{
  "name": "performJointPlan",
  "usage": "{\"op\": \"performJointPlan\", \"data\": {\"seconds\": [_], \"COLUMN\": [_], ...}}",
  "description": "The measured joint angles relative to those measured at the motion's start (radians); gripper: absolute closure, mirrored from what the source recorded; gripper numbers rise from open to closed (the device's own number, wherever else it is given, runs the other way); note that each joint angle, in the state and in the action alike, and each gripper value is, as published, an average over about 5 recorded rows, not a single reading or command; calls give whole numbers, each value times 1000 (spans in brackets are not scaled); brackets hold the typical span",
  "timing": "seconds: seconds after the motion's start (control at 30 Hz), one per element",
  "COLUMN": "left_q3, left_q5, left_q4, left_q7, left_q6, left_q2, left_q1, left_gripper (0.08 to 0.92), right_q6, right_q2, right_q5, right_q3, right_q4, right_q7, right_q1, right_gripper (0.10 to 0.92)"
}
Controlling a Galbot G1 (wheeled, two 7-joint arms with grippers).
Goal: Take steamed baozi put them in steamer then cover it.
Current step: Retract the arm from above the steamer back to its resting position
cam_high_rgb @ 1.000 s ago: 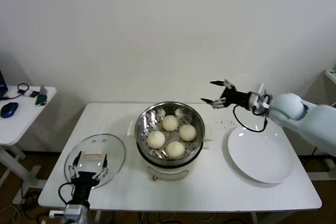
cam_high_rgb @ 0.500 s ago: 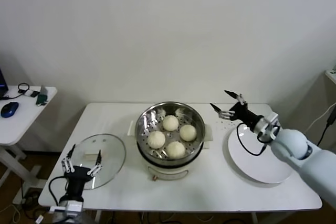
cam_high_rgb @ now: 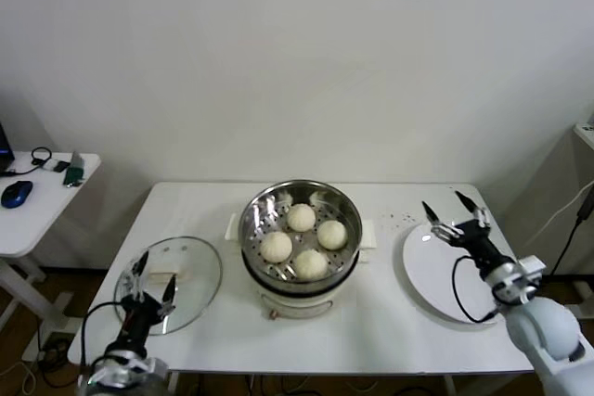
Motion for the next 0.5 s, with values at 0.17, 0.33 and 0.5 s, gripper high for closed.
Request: {"op": "performJointPlan", "data": {"seconds": [0.17,0.33,0.5], "left_q3": [24,50,65], "left_q5": [125,217,291], "left_q4": [36,98,180], "left_q7": [18,15,-3], "left_q6": [42,66,76], "left_q2": [4,1,-15], "left_q1": [-26,-70,-126], "left_gripper": [177,177,177], "right_q6": [0,2,6], "right_q2": [67,121,164], "right_q5": [-24,-49,-73], "right_q3": [107,161,187], "right_q4": [1,1,4], "right_q7": [0,1,3], "right_q1": [-74,-110,-135], "right_gripper": [203,203,203]}}
